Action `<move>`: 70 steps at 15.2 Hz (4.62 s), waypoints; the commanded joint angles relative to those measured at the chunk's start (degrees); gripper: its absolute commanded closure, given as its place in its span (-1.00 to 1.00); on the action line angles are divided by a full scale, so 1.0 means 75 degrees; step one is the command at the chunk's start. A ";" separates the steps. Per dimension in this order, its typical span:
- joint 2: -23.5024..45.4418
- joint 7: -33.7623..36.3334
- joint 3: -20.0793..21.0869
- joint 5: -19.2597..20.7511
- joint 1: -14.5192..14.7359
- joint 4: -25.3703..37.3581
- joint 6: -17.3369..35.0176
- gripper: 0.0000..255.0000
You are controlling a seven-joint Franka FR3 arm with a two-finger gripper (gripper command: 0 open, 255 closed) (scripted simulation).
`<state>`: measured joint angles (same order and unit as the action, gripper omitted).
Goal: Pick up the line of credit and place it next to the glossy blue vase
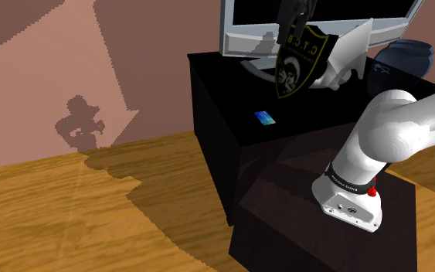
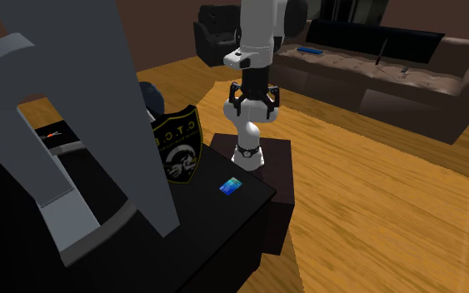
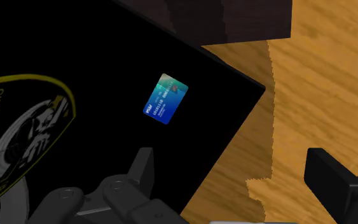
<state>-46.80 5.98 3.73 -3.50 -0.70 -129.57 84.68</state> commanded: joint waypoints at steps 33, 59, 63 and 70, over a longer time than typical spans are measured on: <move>0.1796 0.2182 0.0060 -0.0761 -0.1249 -0.4627 0.5246 -1.00; 0.0983 0.2328 -0.0009 -0.0617 -0.1297 -0.3831 0.3643 1.00; 0.0814 0.2369 -0.0033 -0.0580 -0.1309 -0.3513 0.3157 1.00; 0.0622 0.2435 -0.0072 -0.0526 -0.1325 -0.2903 0.2358 1.00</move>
<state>-42.07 24.23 3.29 -7.54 -10.59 -152.16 103.27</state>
